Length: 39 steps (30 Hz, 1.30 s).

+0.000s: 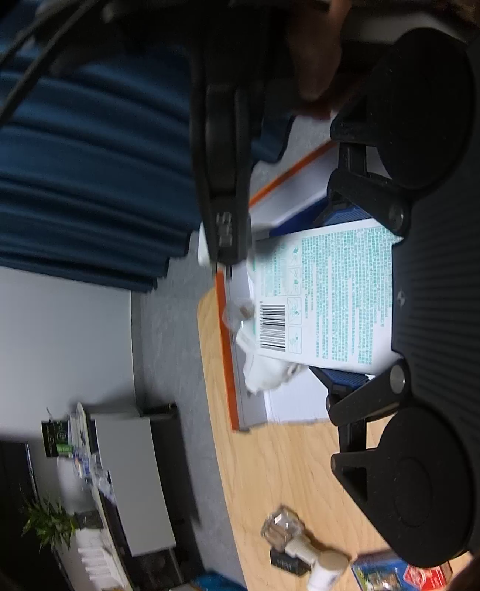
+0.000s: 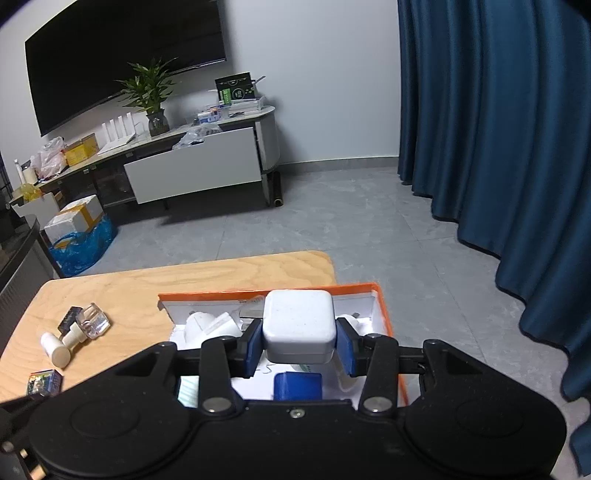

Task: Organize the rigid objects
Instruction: 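Lower the bandage box and cube charger into the white box and open both grippers, then grasp the red tiger card pack with the left gripper while the right grasps the glass bottle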

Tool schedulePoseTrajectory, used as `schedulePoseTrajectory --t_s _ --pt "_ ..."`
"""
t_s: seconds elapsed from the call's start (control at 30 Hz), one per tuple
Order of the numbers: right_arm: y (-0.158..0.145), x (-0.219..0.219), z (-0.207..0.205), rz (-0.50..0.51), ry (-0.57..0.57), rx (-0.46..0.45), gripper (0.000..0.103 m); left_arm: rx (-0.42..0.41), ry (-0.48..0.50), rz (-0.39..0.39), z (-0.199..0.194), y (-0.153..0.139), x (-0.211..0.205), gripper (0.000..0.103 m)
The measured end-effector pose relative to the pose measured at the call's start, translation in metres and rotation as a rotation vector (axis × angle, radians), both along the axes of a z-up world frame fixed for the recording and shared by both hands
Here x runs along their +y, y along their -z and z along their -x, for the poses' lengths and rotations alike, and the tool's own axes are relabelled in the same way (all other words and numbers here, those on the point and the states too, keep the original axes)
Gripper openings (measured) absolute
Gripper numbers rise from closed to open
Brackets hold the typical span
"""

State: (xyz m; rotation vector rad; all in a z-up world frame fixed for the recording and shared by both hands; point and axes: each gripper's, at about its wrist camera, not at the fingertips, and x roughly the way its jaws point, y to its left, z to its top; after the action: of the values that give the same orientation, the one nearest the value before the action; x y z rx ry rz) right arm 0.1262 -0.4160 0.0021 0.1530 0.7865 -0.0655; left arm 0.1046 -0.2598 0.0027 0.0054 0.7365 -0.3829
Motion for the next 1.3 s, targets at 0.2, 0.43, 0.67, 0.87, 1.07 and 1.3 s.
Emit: schedulePoseTrajectory --t_s 0.2,0.43,0.67,0.87,1.07,1.3 --pt "-0.01 0.0 0.004 0.003 0.012 -0.04 0.061 0.009 0.007 0.024 0.003 -0.002 0.003 0.074" --pt "-0.028 0.007 0.025 0.025 0.029 -0.077 0.061 -0.004 -0.055 0.019 0.012 -0.014 0.024 0.078" --pt "-0.029 0.027 0.048 0.017 0.036 -0.061 0.069 0.0 -0.143 -0.009 0.022 -0.02 0.06 0.081" --pt "-0.027 0.055 0.06 0.002 -0.001 -0.052 0.072 -0.025 -0.223 -0.032 0.034 -0.028 0.093 0.086" --pt "-0.024 0.09 0.065 -0.029 -0.054 -0.045 0.072 -0.019 -0.304 -0.054 0.043 -0.027 0.128 0.086" --pt "-0.017 0.127 0.063 -0.042 -0.121 -0.025 0.072 0.006 -0.396 -0.051 0.047 -0.021 0.164 0.086"
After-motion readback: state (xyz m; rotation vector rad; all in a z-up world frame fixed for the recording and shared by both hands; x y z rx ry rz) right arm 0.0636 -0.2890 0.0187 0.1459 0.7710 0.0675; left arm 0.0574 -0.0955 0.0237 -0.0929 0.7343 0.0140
